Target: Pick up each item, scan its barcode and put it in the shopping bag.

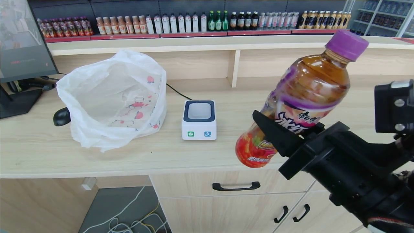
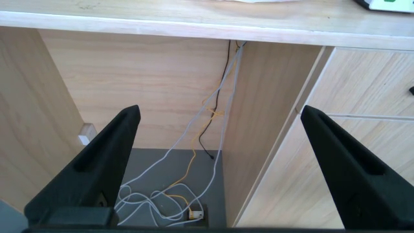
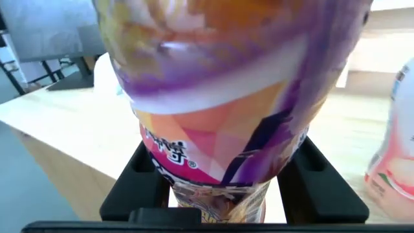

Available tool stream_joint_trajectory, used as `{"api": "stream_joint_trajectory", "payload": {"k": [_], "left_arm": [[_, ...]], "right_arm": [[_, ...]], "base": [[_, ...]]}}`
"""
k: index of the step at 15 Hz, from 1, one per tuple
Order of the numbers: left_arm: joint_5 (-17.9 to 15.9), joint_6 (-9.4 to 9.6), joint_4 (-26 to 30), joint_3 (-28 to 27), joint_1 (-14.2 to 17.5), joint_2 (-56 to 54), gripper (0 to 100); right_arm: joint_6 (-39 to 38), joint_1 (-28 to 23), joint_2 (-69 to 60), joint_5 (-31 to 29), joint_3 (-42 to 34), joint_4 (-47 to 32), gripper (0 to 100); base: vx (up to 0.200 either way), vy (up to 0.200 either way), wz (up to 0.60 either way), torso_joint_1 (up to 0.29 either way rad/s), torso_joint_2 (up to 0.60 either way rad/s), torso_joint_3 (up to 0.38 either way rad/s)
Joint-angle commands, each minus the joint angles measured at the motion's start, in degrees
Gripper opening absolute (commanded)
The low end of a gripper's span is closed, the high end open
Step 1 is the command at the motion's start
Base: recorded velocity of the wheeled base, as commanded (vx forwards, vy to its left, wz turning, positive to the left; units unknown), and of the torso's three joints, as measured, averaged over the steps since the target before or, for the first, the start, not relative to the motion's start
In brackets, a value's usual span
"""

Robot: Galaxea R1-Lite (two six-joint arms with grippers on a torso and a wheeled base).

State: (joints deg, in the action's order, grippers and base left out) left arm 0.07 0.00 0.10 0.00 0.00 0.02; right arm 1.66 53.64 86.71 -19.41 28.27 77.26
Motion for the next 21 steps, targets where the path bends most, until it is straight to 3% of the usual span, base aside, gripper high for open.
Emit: {"api": "stream_joint_trajectory", "payload": {"k": [1, 7, 12, 21], "left_arm": [[0.0, 0.00, 0.0, 0.0, 0.0, 0.0, 100], [0.0, 0.00, 0.0, 0.0, 0.0, 0.0, 100], [0.0, -0.09, 0.0, 0.0, 0.0, 0.0, 100], [0.0, -0.09, 0.0, 0.0, 0.0, 0.0, 100]], "right_arm": [[-3.2, -4.5, -1.3, 0.7, -1.7, -0.1, 0], [-2.9, -6.5, -3.2, 1.5, -2.9, 0.6, 0], [-2.1, -13.0, -2.3, 5.2, -5.1, 3.1, 0], [-1.3, -14.0, -0.2, 6.0, -5.9, 4.3, 0]], "base": [[0.000, 0.000, 0.00, 0.000, 0.00, 0.000], [0.000, 0.000, 0.00, 0.000, 0.00, 0.000], [0.000, 0.000, 0.00, 0.000, 0.00, 0.000], [0.000, 0.200, 0.00, 0.002, 0.00, 0.001]]}}
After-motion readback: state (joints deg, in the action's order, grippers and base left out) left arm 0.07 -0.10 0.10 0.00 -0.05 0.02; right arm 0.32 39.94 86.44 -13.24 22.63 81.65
